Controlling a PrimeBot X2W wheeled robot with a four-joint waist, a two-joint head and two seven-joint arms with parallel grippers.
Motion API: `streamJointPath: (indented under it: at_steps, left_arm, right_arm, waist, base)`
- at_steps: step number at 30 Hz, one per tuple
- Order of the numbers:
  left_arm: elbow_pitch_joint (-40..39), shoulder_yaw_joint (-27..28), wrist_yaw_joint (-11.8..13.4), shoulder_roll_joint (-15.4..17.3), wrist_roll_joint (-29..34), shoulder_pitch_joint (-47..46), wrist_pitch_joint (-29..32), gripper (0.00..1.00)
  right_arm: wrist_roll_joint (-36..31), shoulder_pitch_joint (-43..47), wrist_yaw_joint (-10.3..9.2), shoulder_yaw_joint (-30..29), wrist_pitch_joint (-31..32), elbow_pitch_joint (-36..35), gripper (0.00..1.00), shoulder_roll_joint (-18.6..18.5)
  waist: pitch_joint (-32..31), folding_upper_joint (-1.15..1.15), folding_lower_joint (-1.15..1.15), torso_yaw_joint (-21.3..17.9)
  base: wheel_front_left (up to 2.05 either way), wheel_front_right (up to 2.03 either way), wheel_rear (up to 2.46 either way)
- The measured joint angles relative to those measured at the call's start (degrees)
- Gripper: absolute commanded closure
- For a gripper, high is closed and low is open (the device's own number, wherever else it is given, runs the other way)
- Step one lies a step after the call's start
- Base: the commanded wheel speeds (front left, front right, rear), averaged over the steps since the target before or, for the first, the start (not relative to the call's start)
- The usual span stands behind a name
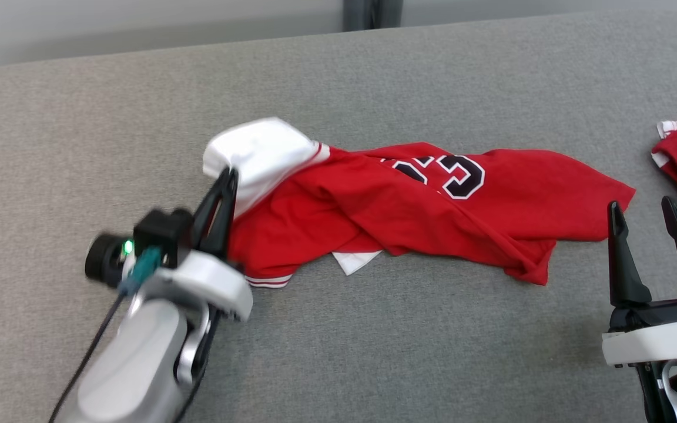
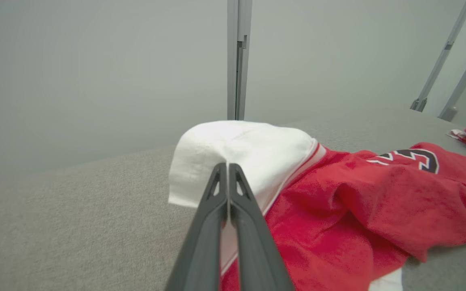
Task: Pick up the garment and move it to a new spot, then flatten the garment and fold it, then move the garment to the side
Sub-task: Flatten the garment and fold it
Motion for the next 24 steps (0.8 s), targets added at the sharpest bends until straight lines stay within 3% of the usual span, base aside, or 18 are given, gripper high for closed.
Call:
streamJointPath:
  at_steps: [7, 13, 14, 15, 16, 24]
  left_arm:
    - [-14.4, 3.7, 3.8, 1.5, -2.7, 16.9, -0.2, 1.0]
    - [-15.2, 5.0, 4.0, 0.2, -5.0, 23.3, -0.2, 1.0]
    - [-14.3, 5.2, 3.8, 0.0, -5.6, 23.6, -0.2, 0.83]
    - [-13.7, 5.4, 3.5, -0.2, -5.9, 23.7, -0.2, 0.07]
    - [-13.5, 5.8, 3.3, -0.5, -6.0, 23.7, -0.2, 0.0]
    - [-18.8, 13.8, 3.4, -2.7, -3.5, 23.8, -0.2, 0.0]
  right_arm:
    - [-0.5, 1.2, 0.0, -0.3, 1.4, -1.6, 0.0, 0.0]
    - [-0.3, 1.5, 0.0, -0.3, 2.0, -2.3, 0.0, 0.0]
    - [-0.3, 1.5, 0.0, -0.3, 2.1, -2.4, 0.0, 0.0]
    - [-0.3, 1.5, 0.0, -0.3, 2.3, -2.4, 0.0, 0.0]
    - [-0.2, 1.5, 0.0, -0.3, 2.3, -2.4, 0.0, 0.1]
    - [0.5, 2.0, 0.0, -0.4, 2.4, -2.7, 0.0, 0.1]
  waist:
    - [-1.6, 0.0, 0.0, 2.1]
    - [-1.8, 0.0, 0.0, 2.8]
    - [-1.8, 0.0, 0.0, 2.8]
    - [-1.8, 0.0, 0.0, 2.8]
    - [-1.8, 0.0, 0.0, 2.8]
    - [-2.9, 0.0, 0.0, 2.7]
  base:
    - [0.0, 0.0, 0.0]
    - [0.0, 0.0, 0.0]
    - [0.0, 0.0, 0.0]
    - [0.0, 0.0, 0.0]
    - [0.0, 0.0, 0.0]
    - [0.0, 0.0, 0.0]
